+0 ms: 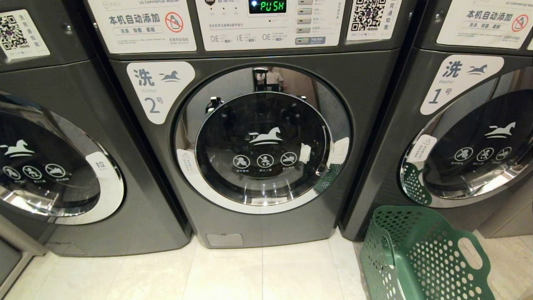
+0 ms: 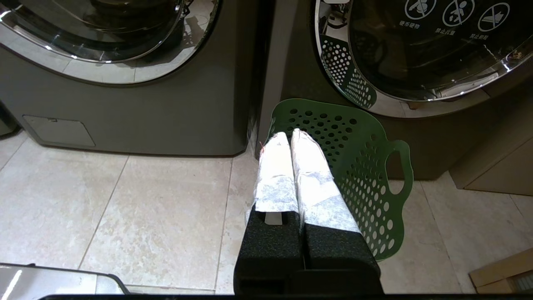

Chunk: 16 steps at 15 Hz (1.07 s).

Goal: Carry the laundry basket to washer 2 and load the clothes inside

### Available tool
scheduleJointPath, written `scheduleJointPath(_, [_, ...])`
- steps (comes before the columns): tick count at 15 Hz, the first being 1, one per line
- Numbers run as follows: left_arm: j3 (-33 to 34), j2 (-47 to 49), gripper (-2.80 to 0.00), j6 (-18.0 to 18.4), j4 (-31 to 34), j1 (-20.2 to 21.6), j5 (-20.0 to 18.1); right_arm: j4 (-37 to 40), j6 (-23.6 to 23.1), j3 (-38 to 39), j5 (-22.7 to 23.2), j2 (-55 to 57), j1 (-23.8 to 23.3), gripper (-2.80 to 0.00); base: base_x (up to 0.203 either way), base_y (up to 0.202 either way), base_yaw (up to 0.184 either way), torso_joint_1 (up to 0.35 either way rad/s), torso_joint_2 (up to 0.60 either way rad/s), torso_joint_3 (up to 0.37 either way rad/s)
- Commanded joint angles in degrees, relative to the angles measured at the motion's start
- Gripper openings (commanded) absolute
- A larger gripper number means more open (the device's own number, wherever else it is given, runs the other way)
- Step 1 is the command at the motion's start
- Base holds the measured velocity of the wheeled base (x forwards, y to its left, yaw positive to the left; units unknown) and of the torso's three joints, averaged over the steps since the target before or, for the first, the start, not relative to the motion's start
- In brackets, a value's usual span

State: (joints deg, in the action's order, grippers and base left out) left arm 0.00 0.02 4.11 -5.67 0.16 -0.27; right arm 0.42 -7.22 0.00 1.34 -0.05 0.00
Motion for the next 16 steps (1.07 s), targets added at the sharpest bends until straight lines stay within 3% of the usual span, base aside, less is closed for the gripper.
scheduleJointPath(1, [2.29,-0.02,-2.8,0.02,-0.13,0.02,0.0,0.02,-0.08,0.09,0.0,0.14,0.0,-2.8,0.0,0.0,0.0,0.007,-0.13,-0.154])
scheduleJointPath(16, [2.29,-0.02,-2.8,0.11,-0.22,0.02,0.0,0.02,0.01,0.0,0.06,0.14,0.0,-2.8,0.0,0.0,0.0,0.118,-0.44,-0.316])
